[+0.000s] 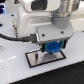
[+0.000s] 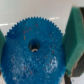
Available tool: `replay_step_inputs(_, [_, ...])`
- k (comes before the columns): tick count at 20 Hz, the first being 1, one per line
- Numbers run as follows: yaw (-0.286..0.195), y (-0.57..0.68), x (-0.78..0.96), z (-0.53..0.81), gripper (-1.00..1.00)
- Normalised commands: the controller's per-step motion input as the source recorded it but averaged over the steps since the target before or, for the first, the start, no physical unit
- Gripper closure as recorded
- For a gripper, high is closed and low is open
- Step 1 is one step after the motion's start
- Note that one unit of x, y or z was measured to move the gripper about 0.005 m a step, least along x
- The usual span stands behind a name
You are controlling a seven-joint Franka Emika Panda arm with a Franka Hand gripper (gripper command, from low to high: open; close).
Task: Insert the blue gear onto the right peg, followed by the red gear
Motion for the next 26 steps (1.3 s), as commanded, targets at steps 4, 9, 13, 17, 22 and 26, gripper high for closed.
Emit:
replay_step_inputs(4, [0.0,-0.01,0.09,0.1,1.0])
replay_step_inputs(9, [0.0,-0.01,0.17,0.09,1.0])
replay_step_inputs(13, [0.0,0.0,0.56,0.39,1.0])
replay_step_inputs(17, [0.0,-0.01,0.33,0.32,1.0])
replay_step_inputs(22, [0.0,-0.02,0.02,0.03,1.0])
replay_step_inputs(26, [0.0,-0.01,0.03,-0.08,1.0])
